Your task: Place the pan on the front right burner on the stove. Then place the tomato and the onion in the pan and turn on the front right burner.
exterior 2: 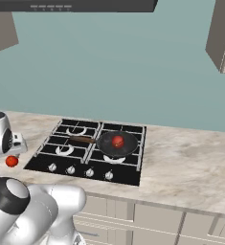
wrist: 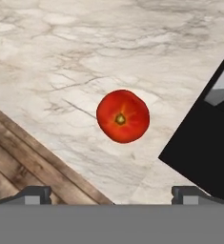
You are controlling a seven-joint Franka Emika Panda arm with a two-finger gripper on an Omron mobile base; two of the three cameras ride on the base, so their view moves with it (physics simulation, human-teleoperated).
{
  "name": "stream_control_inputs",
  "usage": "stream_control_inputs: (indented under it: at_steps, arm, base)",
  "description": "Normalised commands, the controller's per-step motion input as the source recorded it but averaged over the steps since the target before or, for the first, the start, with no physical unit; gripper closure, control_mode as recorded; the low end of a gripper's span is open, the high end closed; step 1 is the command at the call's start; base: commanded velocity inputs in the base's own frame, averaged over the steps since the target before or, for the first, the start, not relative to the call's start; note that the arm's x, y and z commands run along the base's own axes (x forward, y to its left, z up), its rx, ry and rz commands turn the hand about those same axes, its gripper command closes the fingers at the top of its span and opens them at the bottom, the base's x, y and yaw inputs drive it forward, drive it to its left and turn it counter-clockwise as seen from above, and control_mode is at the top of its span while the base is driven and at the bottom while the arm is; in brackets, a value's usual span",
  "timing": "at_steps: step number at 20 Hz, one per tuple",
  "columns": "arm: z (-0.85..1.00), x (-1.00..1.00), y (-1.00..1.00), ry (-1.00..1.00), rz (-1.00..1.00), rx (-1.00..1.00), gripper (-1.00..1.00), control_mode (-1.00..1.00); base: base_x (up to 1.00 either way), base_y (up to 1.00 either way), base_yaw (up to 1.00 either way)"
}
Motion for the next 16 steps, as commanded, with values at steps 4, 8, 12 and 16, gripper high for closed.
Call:
stream_control_inputs:
  at_steps: [4, 8, 12, 16]
  arm:
    - [-0.23, 0.12, 0.06, 0.0, 0.0, 0.0, -1.0, -1.0]
    - [-0.18, 0.11, 0.05, 0.0, 0.0, 0.0, -1.0, -1.0]
    - [-0.17, 0.09, 0.07, 0.0, 0.0, 0.0, -1.0, -1.0]
    - [-0.14, 0.08, 0.08, 0.0, 0.0, 0.0, -1.0, -1.0]
  base:
    - [0.0, 0.0, 0.0]
    - [0.0, 0.0, 0.0]
    - [0.0, 0.0, 0.0]
    - [0.0, 0.0, 0.0]
